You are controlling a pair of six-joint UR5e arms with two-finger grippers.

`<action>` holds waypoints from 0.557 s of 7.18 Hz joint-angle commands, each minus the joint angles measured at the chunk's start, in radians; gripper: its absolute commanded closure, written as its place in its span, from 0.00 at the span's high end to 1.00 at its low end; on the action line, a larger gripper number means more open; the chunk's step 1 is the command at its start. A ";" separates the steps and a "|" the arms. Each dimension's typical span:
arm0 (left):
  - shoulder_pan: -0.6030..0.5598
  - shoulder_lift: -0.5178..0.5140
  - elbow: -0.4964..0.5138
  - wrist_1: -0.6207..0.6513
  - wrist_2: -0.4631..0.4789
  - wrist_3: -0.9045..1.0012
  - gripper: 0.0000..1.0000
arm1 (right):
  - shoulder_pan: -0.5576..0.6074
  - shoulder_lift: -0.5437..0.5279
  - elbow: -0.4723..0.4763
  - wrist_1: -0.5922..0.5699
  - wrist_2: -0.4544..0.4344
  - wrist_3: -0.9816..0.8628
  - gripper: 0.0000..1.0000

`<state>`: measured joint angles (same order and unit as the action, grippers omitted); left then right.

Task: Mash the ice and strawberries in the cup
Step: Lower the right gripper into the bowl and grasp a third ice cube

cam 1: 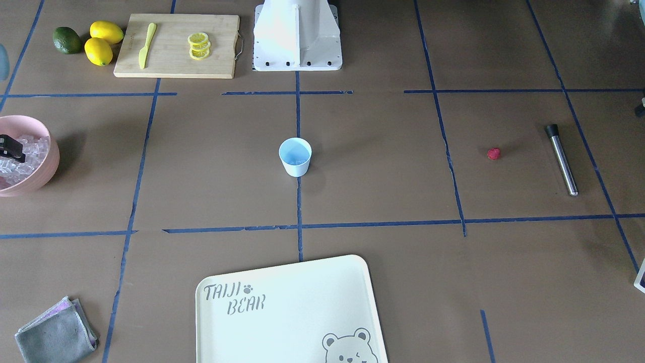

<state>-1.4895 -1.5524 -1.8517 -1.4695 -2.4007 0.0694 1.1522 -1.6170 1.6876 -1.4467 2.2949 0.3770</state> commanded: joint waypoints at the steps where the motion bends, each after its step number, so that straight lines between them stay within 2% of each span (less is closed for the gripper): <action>1: 0.000 0.000 0.000 0.000 0.000 0.001 1.00 | 0.000 0.003 0.004 0.002 -0.009 -0.001 0.00; 2: 0.000 0.000 0.000 0.000 0.000 0.001 1.00 | 0.001 0.006 0.012 0.002 -0.009 -0.004 0.00; 3: 0.000 0.000 0.000 0.000 0.000 0.001 1.00 | 0.004 0.008 0.076 -0.001 -0.006 0.002 0.00; 4: 0.000 0.000 -0.001 0.000 0.000 0.001 1.00 | 0.006 -0.007 0.193 -0.015 -0.002 0.017 0.00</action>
<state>-1.4895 -1.5524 -1.8517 -1.4696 -2.4007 0.0705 1.1559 -1.6138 1.7684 -1.4502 2.2888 0.3807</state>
